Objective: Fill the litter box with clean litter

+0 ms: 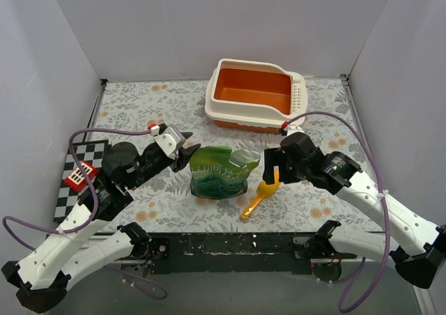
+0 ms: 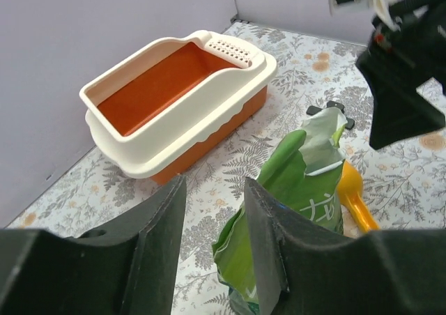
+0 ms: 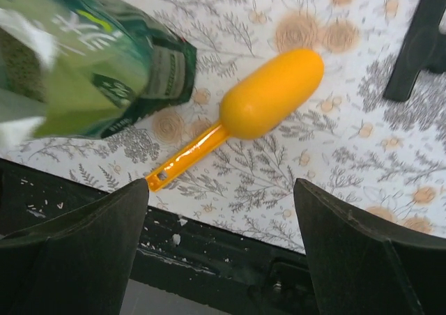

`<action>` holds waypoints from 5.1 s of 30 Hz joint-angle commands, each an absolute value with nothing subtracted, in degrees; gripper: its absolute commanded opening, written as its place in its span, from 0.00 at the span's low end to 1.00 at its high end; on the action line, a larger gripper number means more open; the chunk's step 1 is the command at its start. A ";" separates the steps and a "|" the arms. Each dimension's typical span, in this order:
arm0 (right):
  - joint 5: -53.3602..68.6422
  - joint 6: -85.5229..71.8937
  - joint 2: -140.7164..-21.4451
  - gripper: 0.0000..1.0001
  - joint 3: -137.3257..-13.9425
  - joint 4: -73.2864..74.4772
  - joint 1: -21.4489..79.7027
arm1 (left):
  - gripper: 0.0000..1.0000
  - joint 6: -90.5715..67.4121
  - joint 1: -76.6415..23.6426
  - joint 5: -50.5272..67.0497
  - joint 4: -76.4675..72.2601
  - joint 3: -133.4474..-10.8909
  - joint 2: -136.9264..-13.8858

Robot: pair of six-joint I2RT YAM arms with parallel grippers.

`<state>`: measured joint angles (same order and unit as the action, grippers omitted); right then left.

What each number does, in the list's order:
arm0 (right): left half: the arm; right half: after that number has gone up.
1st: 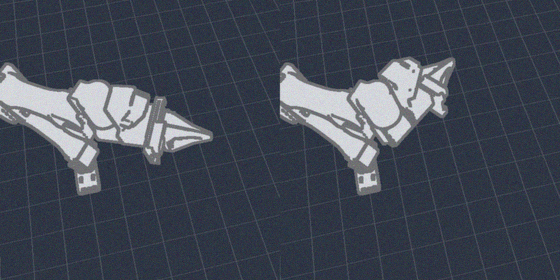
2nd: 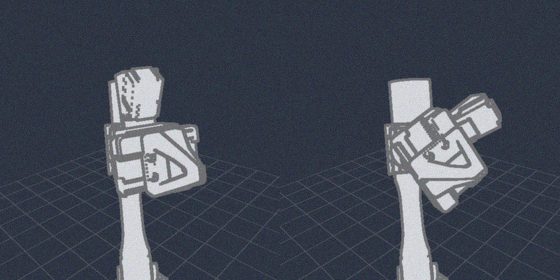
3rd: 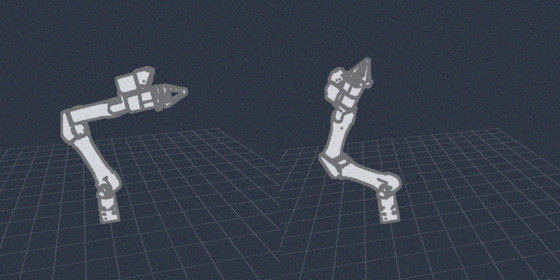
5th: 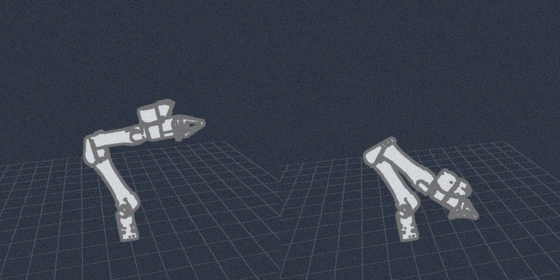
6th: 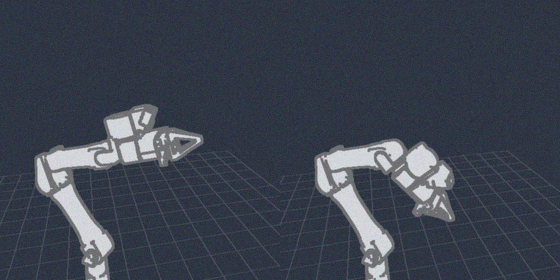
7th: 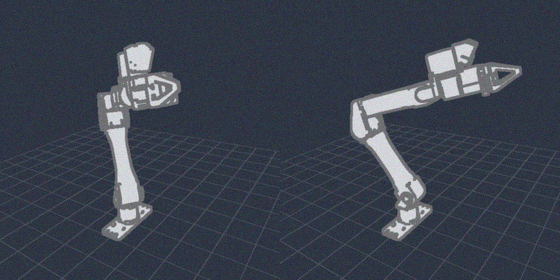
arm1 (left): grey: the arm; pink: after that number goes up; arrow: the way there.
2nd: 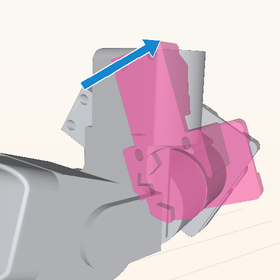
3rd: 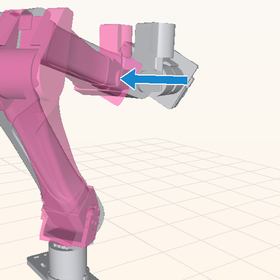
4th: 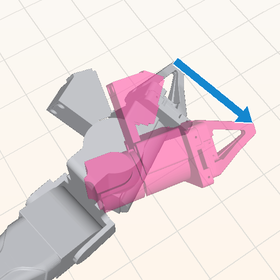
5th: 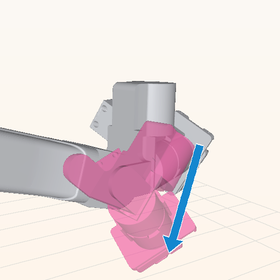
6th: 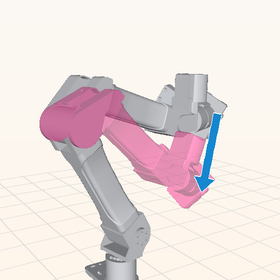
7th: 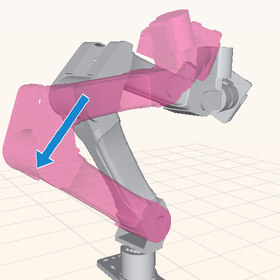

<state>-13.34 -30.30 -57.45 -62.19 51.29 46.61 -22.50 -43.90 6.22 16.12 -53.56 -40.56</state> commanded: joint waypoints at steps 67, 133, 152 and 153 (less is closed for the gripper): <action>-36.82 -60.13 -56.07 0.01 -49.02 51.76 60.56 | 0.36 -40.96 -43.68 -2.73 32.78 -73.20 -48.50; 70.30 -34.89 -64.96 0.01 -74.02 18.11 26.19 | 0.41 -58.01 -8.88 81.48 -34.71 -61.26 -69.08; 69.44 -33.13 -64.51 0.01 -66.53 17.84 30.58 | 0.43 -65.82 -8.88 78.31 -47.01 -62.49 -71.54; 69.17 -33.13 -64.86 0.01 -66.62 17.49 30.85 | 0.44 -66.87 -8.96 78.40 -48.41 -62.49 -71.80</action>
<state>69.04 -33.01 -64.18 -66.41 21.61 28.97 -62.74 -9.13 79.42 -42.65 -61.49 -71.16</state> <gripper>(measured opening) 0.032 0.433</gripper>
